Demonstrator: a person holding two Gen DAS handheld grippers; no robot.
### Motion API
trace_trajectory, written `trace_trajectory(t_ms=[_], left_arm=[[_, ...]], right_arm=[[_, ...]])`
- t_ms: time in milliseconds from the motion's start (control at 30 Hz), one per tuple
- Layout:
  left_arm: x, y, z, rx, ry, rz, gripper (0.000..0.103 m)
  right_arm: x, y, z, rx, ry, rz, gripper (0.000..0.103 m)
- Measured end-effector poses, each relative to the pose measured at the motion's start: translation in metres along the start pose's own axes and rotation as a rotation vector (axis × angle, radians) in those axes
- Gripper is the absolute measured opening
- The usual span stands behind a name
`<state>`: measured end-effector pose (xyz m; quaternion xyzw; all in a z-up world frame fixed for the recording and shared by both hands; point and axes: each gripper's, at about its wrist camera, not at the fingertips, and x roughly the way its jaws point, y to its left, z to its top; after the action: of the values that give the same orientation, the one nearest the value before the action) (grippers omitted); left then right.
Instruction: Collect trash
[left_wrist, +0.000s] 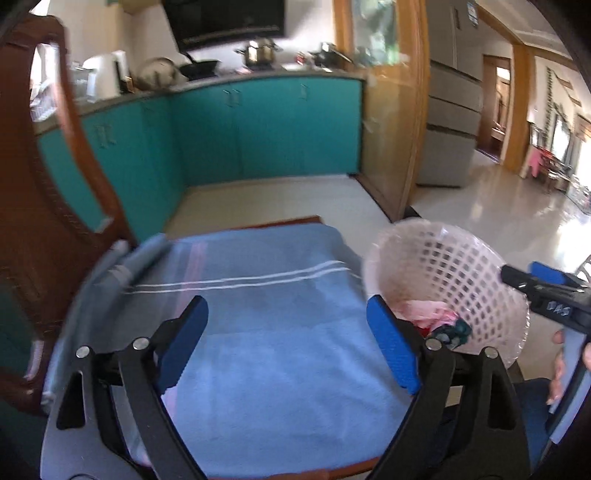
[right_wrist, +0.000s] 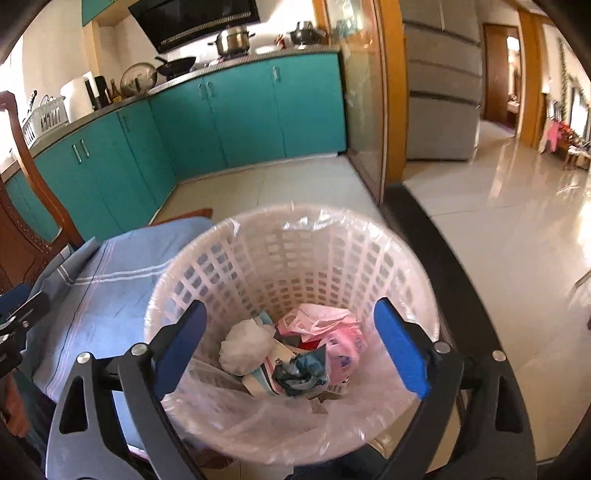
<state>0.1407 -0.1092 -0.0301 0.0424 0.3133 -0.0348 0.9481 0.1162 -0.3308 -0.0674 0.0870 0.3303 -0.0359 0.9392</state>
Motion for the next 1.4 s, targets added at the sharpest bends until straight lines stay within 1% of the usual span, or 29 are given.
trace_trajectory(t_ms=[67,133,200,267,300,367,467,533,700,933,1167,1400], left_arm=[[-0.021,0.012,-0.002,-0.019,-0.030,0.044,0.091],[-0.042,0.020,-0.003,-0.032,-0.059,0.068,0.093],[-0.065,0.029,-0.006,-0.034,-0.089,0.080,0.094],[-0.090,0.034,-0.012,-0.040,-0.118,0.102,0.097],[-0.098,0.036,-0.014,-0.038,-0.125,0.107,0.099],[-0.119,0.039,-0.020,-0.032,-0.143,0.119,0.099],[-0.145,0.045,-0.029,-0.028,-0.164,0.118,0.100],[-0.160,0.048,-0.033,-0.026,-0.182,0.127,0.100],[-0.179,0.056,-0.040,-0.017,-0.203,0.141,0.100],[-0.193,0.069,-0.047,-0.043,-0.217,0.150,0.100],[-0.194,0.073,-0.048,-0.047,-0.211,0.147,0.100],[-0.193,0.068,-0.048,-0.047,-0.211,0.129,0.100]], right_arm=[[-0.022,0.009,0.001,-0.006,-0.053,0.001,0.091],[-0.056,0.025,-0.002,-0.036,-0.141,-0.009,0.099],[-0.092,0.043,-0.009,-0.075,-0.237,-0.031,0.100],[-0.116,0.058,-0.016,-0.105,-0.285,-0.039,0.100],[-0.128,0.065,-0.022,-0.116,-0.292,-0.032,0.100],[-0.144,0.076,-0.031,-0.139,-0.291,-0.015,0.100],[-0.166,0.089,-0.047,-0.156,-0.303,-0.004,0.100],[-0.181,0.096,-0.057,-0.163,-0.325,0.002,0.100],[-0.202,0.104,-0.065,-0.182,-0.346,0.013,0.100],[-0.209,0.117,-0.070,-0.200,-0.346,0.016,0.100],[-0.210,0.123,-0.072,-0.203,-0.335,0.008,0.100],[-0.210,0.127,-0.074,-0.215,-0.328,-0.010,0.100]])
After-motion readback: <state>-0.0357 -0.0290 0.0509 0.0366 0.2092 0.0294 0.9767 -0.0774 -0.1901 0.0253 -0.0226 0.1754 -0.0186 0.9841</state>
